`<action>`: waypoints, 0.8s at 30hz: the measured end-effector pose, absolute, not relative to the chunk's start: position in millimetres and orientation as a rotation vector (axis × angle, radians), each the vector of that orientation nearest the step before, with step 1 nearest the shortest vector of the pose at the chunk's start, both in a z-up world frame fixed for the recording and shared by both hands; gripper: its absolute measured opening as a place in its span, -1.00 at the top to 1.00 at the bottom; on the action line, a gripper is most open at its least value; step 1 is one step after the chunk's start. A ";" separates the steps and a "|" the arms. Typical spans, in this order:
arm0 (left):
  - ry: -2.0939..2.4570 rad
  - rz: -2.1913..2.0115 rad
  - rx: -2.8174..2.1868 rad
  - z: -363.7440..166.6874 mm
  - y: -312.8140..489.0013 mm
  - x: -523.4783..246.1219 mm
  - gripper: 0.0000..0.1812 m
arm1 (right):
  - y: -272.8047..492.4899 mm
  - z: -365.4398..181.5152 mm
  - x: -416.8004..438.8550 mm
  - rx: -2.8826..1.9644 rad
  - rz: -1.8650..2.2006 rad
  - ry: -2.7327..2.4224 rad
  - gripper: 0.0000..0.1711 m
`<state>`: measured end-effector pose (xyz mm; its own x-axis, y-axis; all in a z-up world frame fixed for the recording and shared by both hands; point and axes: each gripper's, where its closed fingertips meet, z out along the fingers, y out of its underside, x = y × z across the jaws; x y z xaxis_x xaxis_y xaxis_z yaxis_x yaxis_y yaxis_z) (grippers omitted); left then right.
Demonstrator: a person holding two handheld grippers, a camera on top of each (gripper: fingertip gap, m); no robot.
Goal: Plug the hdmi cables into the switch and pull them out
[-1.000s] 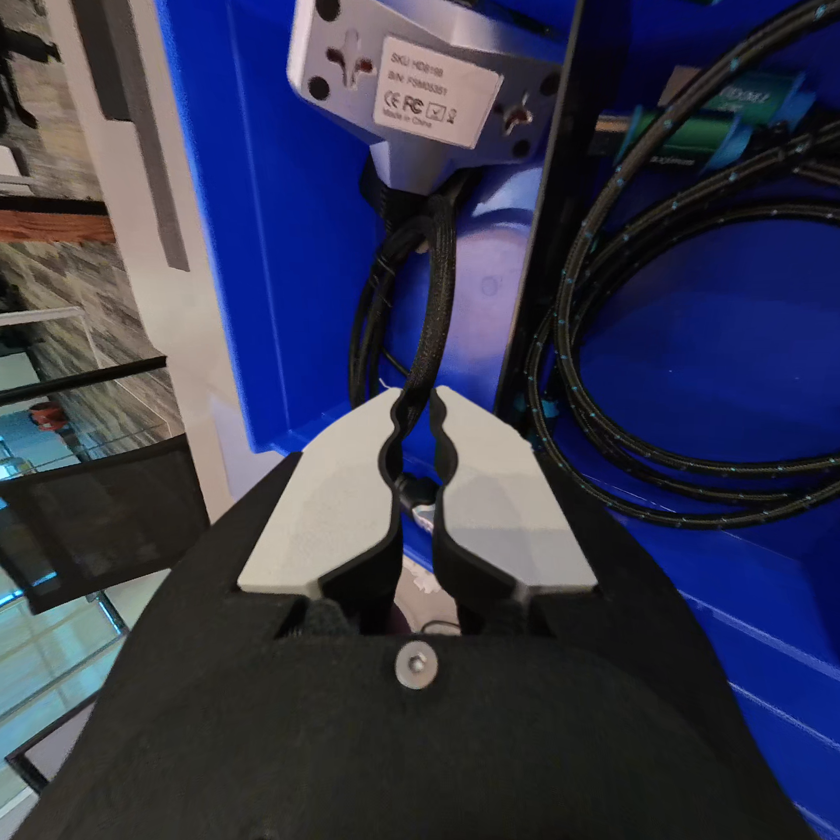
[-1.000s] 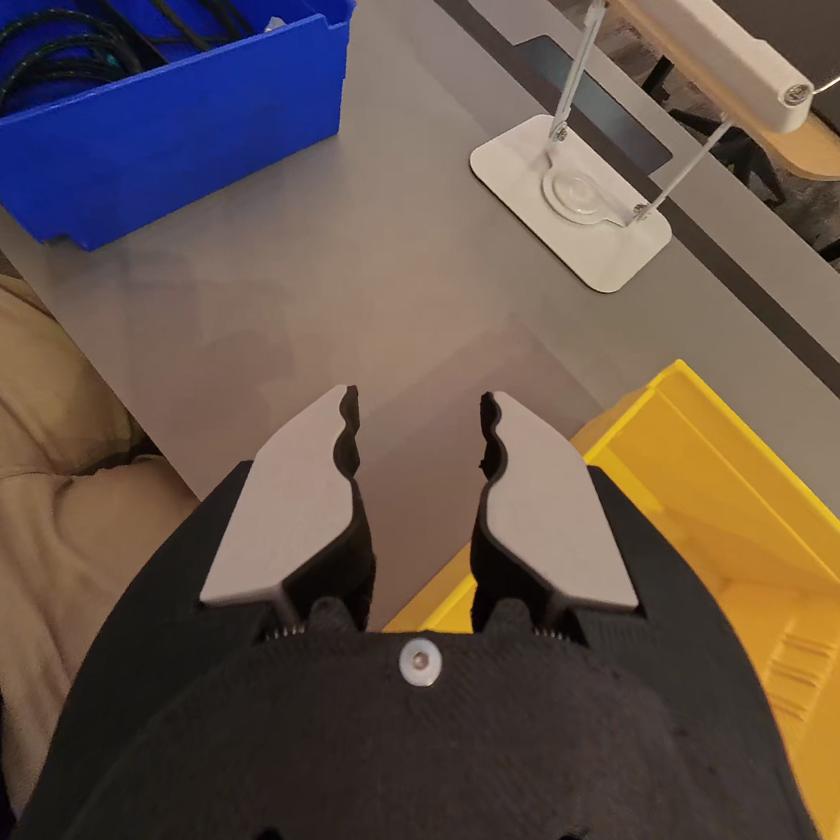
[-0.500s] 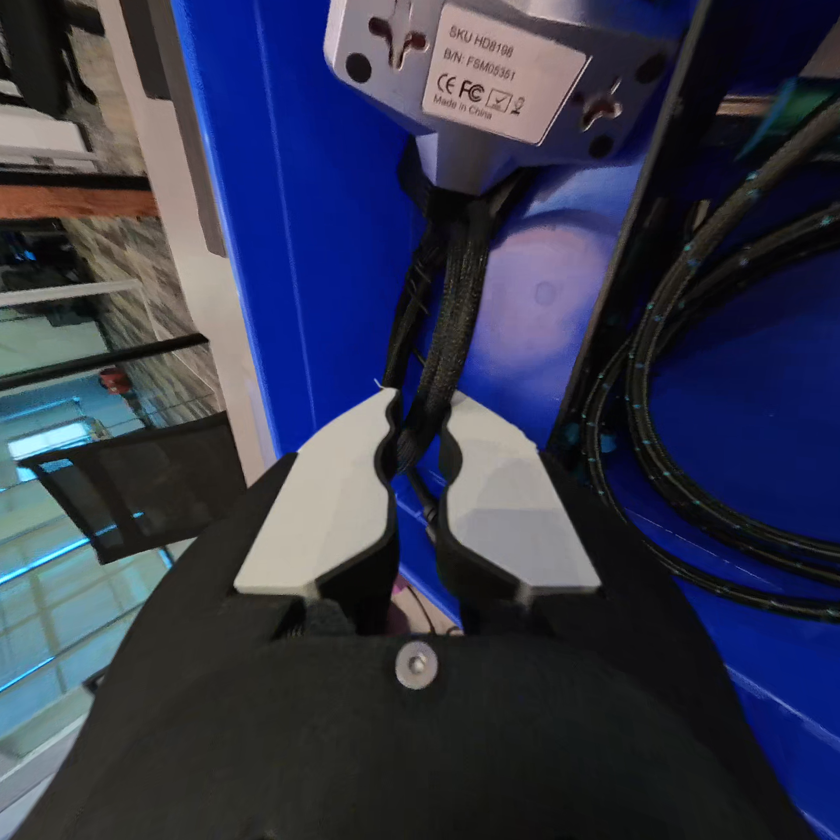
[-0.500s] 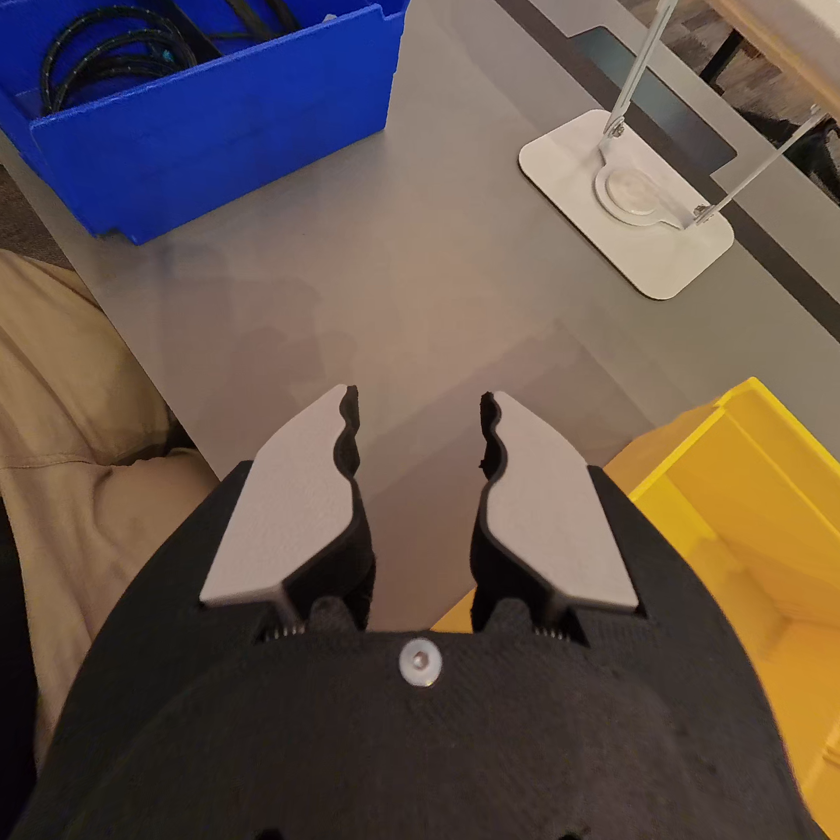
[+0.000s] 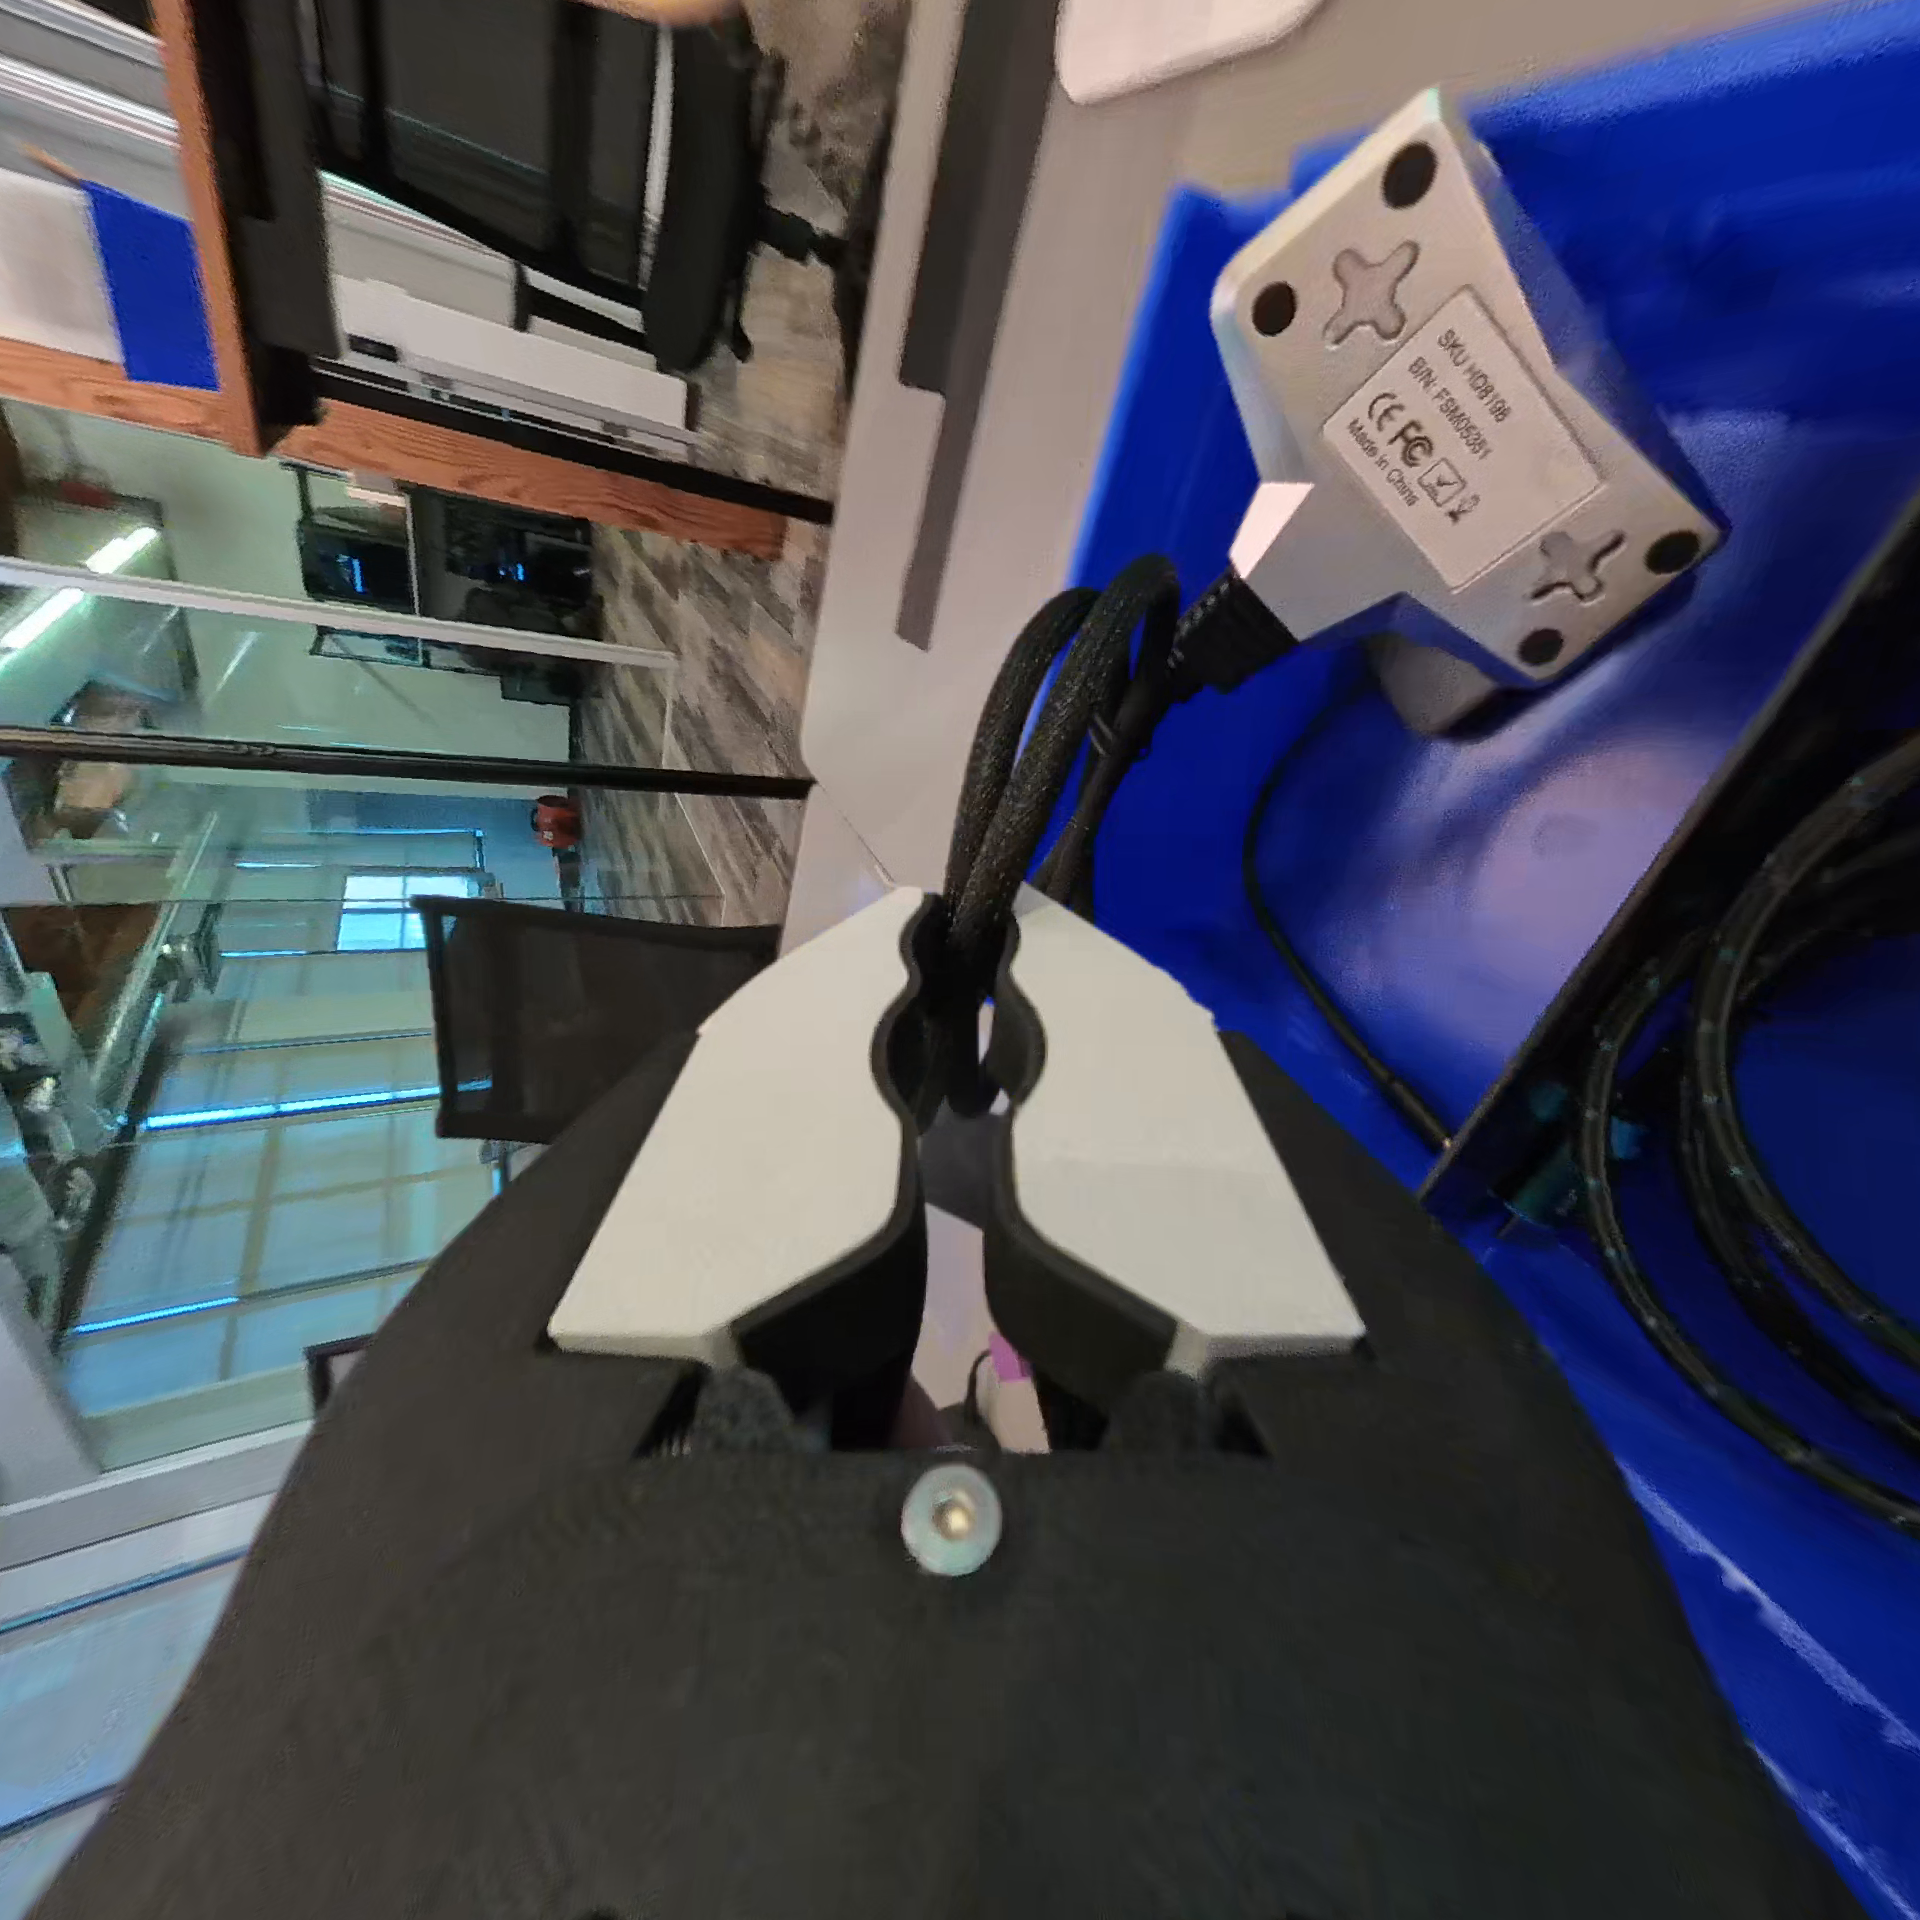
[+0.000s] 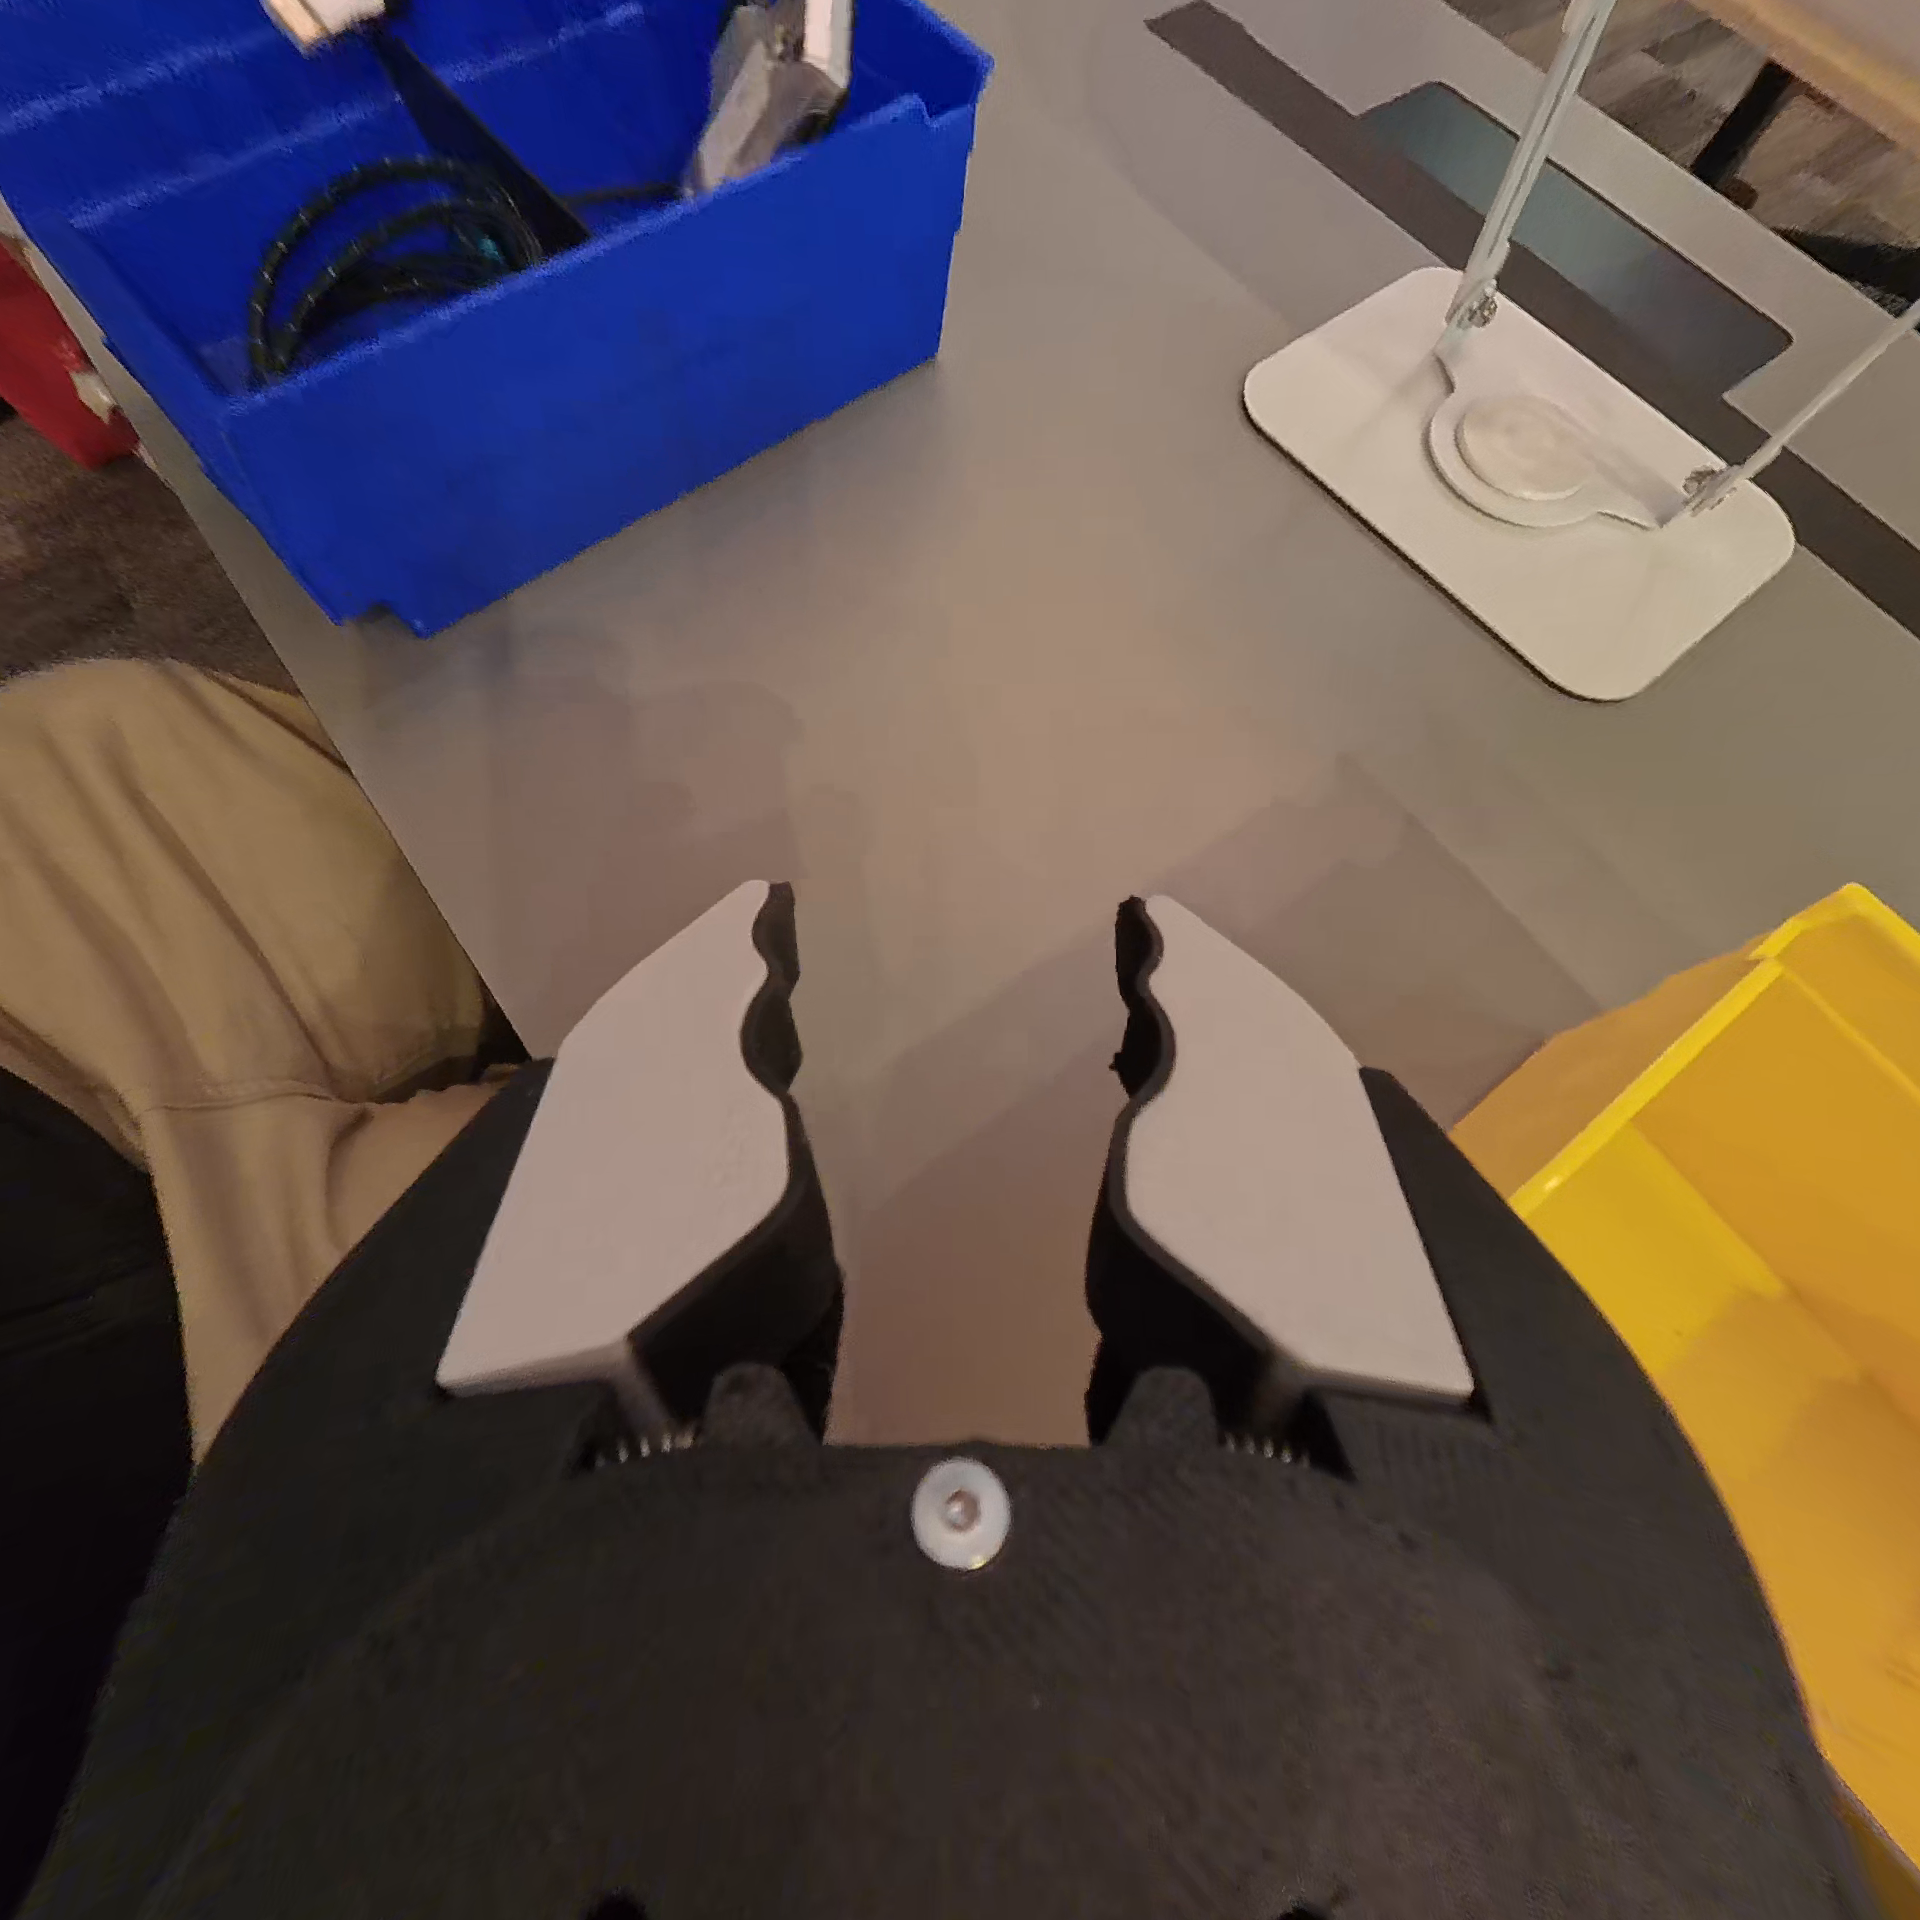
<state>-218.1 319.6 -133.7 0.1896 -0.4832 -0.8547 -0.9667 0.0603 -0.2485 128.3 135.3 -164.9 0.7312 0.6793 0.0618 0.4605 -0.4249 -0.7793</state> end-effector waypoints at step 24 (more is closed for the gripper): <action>1.026 -0.624 -1.300 1.6 198.5 -55.2 0.93 | 162.7 -32.3 -2.1 -1.214 0.623 -1.010 0.31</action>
<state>-55.2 198.5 1.6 0.4487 -0.8556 -0.2580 -0.1638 0.2051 -0.9649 -2.1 162.7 -32.3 0.4498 0.8432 0.2945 0.1149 0.2723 -0.9553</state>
